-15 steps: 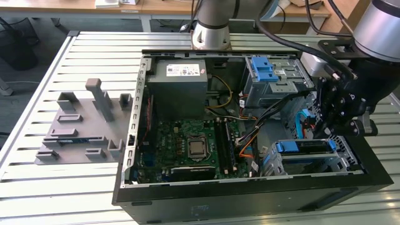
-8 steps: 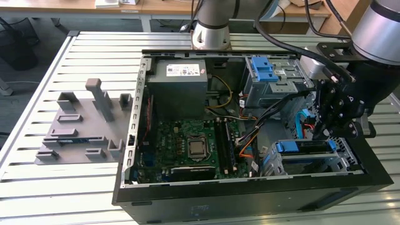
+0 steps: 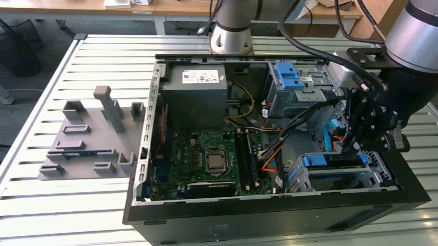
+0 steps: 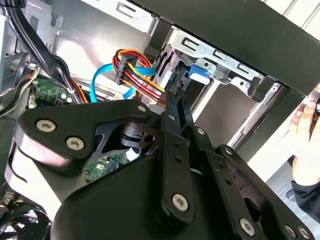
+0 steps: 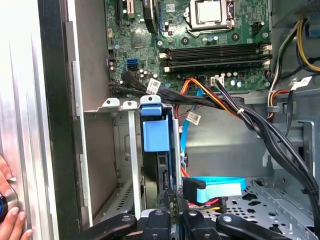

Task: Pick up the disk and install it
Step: 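Insert the first disk wire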

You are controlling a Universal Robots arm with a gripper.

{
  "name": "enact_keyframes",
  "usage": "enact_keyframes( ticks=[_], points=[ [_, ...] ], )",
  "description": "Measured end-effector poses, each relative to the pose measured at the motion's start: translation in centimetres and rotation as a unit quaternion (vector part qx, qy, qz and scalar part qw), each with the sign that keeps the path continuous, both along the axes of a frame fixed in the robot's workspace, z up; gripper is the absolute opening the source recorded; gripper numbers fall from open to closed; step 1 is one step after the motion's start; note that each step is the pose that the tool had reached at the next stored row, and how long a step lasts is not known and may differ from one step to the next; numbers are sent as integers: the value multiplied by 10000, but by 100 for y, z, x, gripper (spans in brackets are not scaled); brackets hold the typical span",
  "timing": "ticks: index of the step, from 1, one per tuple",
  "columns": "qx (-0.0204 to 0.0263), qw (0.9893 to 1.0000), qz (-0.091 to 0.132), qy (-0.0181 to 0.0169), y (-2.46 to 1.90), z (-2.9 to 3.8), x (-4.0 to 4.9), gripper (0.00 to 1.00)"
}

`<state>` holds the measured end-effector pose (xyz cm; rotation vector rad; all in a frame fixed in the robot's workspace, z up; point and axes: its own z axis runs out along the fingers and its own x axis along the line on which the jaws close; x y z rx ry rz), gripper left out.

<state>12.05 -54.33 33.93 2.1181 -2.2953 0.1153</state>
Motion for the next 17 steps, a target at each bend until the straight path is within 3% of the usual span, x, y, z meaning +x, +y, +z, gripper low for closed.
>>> enact_keyframes(
  ticks=[7,17],
  points=[
    [20,10000,15,21,-37,-36,13,16],
    [58,10000,16,67,-40,-60,45,16]
  ],
)
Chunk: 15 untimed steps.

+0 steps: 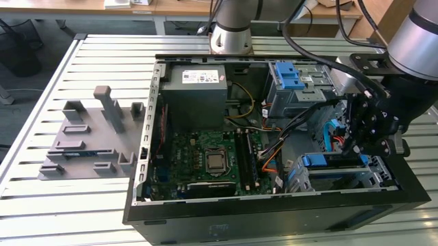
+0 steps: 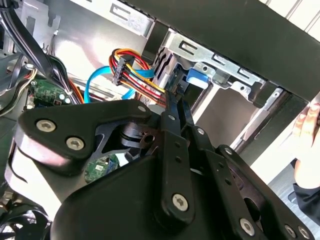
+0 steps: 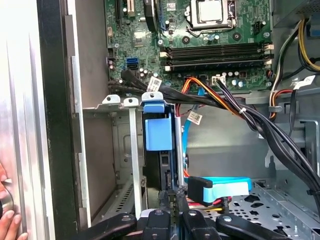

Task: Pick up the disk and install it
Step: 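Insert the first disk wire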

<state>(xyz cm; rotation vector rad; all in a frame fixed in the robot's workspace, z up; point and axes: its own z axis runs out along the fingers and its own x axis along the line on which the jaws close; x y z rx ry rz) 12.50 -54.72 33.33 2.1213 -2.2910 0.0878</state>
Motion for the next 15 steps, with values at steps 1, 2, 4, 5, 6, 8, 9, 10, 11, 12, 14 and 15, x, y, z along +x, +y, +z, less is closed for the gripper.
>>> enact_keyframes(
  ticks=[1,2,4,5,6,8,9,10,11,12,14,15],
  points=[
    [6,10000,0,2,0,0,1,16],
    [13,10000,-1,3,0,-2,1,16],
    [31,10000,0,7,-1,-11,2,16],
    [36,10000,0,9,-2,-15,2,16],
    [40,10000,0,10,-4,-19,2,16],
    [53,10000,0,13,-8,-31,3,16],
    [59,10000,0,15,-11,-36,3,16],
    [67,10000,0,17,-12,-43,3,16],
    [71,10000,0,19,-14,-46,3,16],
    [75,10000,0,20,-15,-49,4,16],
    [76,10000,0,21,-16,-50,4,16],
    [78,10000,0,21,-16,-51,3,16]
  ],
)
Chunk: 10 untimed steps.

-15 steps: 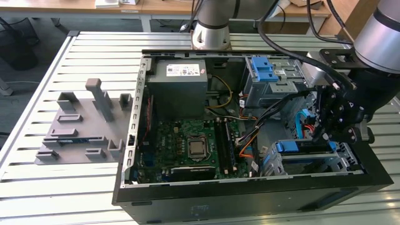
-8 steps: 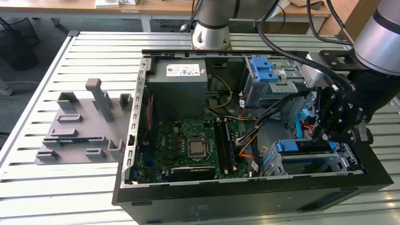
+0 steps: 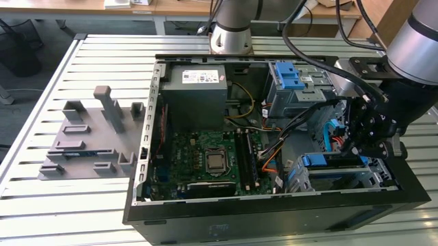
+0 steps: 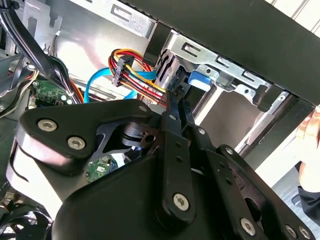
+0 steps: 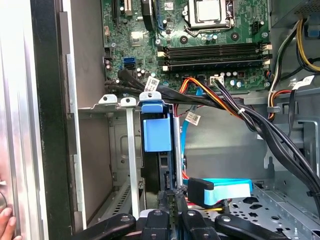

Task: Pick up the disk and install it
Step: 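Insert the first disk wire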

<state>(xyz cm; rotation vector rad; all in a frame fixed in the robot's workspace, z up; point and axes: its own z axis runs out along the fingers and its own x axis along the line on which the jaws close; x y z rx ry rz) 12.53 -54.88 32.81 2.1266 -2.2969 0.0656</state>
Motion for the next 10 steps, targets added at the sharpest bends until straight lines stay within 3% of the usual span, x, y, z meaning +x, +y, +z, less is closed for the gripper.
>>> enact_keyframes(
  ticks=[5,6,10],
  points=[
    [6,10000,0,1,0,1,0,17],
    [4,10000,0,1,0,9,0,24],
    [1,10000,0,1,0,64,0,24]
  ],
)
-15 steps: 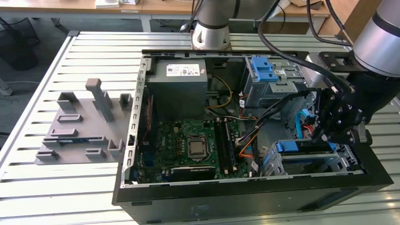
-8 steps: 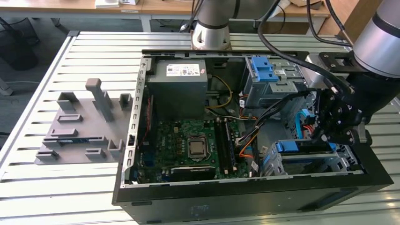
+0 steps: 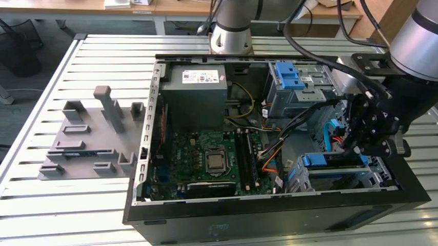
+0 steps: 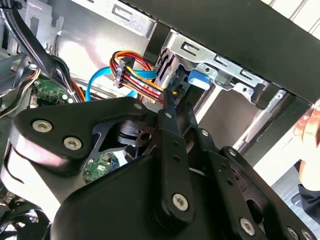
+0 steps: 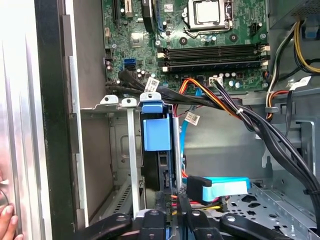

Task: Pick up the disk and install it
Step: 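Insert the first disk wire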

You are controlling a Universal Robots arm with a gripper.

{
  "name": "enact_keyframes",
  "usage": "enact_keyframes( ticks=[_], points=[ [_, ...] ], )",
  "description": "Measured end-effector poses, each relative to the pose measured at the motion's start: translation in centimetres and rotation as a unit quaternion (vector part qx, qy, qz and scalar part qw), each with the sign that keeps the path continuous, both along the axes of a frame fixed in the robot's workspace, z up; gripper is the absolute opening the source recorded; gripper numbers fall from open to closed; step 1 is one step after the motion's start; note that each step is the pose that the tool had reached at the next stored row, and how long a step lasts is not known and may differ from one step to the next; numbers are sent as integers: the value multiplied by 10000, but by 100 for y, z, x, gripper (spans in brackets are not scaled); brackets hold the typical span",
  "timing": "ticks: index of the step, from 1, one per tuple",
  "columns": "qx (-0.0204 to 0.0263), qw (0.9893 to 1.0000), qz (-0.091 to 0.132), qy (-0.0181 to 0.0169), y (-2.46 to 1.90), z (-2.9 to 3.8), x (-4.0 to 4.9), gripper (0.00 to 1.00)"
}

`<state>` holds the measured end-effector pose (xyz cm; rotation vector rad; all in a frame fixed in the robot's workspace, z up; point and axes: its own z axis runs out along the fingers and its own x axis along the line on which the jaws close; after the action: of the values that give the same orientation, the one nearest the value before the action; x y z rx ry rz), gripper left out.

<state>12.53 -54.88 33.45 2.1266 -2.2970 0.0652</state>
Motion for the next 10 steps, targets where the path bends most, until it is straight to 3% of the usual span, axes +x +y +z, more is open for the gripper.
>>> enact_keyframes(
  ticks=[5,8,10],
  points=[
    [2,10000,0,7,0,37,0,22],
    [0,10000,0,7,0,39,0,11],
    [0,10000,0,8,0,39,0,11]
  ],
)
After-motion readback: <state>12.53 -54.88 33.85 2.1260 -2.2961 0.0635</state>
